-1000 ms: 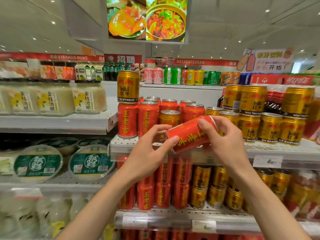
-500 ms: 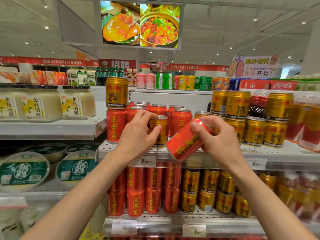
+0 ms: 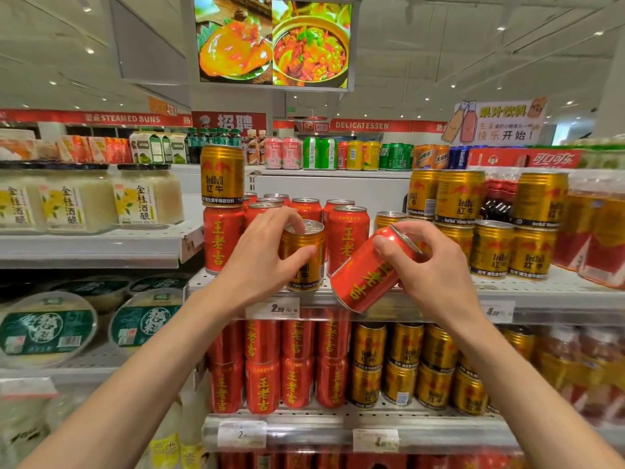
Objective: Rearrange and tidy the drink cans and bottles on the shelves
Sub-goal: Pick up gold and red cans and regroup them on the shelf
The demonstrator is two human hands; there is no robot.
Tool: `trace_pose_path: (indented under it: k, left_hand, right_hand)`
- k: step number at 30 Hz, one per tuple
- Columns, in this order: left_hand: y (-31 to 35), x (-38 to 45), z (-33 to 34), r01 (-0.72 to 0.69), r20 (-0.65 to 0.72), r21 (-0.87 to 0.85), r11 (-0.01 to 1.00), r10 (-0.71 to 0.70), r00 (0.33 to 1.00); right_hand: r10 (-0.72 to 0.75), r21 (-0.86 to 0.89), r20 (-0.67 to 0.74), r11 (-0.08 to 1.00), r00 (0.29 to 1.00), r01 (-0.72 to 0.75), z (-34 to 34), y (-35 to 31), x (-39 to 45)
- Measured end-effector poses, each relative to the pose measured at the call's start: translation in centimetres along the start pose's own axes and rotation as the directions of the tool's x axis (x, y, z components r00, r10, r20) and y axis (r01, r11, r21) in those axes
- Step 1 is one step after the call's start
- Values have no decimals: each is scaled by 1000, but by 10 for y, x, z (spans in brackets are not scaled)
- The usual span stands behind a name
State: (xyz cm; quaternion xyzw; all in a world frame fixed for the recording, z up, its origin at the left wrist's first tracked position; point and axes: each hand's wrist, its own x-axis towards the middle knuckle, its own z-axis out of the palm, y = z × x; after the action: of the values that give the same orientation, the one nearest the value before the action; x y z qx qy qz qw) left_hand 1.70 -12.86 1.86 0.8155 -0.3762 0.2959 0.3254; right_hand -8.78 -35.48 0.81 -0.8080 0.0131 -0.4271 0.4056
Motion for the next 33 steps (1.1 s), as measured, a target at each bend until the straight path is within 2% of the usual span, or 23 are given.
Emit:
trace_pose_path:
  k: [7, 13, 18, 23, 26, 30, 33]
  left_hand:
    - [6, -6, -11, 84, 170, -121, 989, -62, 983]
    - [8, -17, -13, 127, 80, -242, 962, -111, 991]
    - [-8, -26, -34, 216, 66, -365, 906, -206, 976]
    - [-26, -35, -53, 270, 34, -351, 897, -276, 961]
    - [-30, -41, -53, 289, 18, -344, 894, -301, 953]
    - [-31, -42, -52, 294, -4, -331, 896, -313, 950]
    - [-29, -40, -50, 297, 2, -318, 900, -313, 950]
  right_hand:
    - [-27, -24, -16, 999, 1000, 26, -4, -1, 0]
    - [-75, -77, -15, 994, 997, 74, -3, -5, -2]
    - [-194, -155, 3, 969, 981, 192, 10, -15, 7]
    - [-300, -222, 29, 928, 953, 299, 43, -31, 21]
    - [-365, -315, 93, 872, 926, 376, 65, -38, 31]
    - [-379, -429, 213, 791, 900, 435, 84, -42, 43]
    - [-382, -498, 238, 742, 893, 450, 90, -43, 51]
